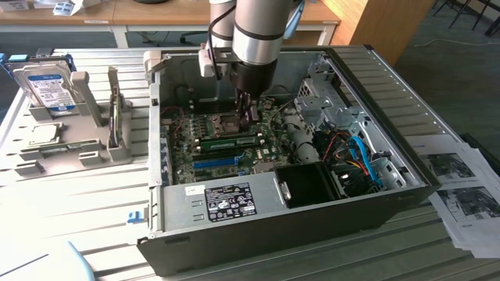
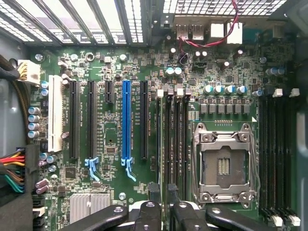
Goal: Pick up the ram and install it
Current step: 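Insert the ram into the slot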
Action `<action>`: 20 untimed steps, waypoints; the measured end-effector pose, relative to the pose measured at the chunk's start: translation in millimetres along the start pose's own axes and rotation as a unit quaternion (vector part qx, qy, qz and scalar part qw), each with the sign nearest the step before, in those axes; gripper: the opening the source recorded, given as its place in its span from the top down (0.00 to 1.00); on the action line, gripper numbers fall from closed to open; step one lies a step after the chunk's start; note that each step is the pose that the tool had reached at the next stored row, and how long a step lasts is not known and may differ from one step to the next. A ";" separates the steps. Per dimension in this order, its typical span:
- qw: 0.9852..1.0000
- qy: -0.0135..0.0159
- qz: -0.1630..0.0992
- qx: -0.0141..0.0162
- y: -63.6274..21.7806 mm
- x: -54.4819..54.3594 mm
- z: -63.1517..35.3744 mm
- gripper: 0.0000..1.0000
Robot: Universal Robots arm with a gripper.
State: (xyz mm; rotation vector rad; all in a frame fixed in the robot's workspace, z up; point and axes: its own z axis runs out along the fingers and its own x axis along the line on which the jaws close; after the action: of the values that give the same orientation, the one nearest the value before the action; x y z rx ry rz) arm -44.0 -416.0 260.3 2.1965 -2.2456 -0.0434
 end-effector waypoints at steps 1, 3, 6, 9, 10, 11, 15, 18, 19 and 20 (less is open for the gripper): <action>1.000 0.000 0.000 0.000 0.0 0.0 -1.1 0.82; 1.000 0.000 0.000 0.000 0.1 -0.1 -3.3 0.82; 1.000 0.000 0.000 0.000 0.1 -0.1 -6.7 0.82; 1.000 0.000 0.000 0.000 0.2 -0.2 -9.7 0.82; 1.000 0.000 0.000 0.000 0.2 -0.2 -10.8 0.82; 1.000 0.000 0.000 0.000 0.2 -0.2 -11.9 0.82; 1.000 0.000 0.000 0.000 0.3 -0.3 -15.8 0.82; 1.000 0.000 0.000 0.000 0.4 -0.4 -19.5 0.82; 1.000 0.000 0.000 0.000 0.4 -0.4 -20.8 0.82; 1.000 0.000 0.000 0.000 0.5 -0.4 -22.2 0.82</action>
State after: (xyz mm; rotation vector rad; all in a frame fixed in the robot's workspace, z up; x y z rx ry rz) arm -44.1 -416.1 282.5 2.1964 -2.2456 -0.0434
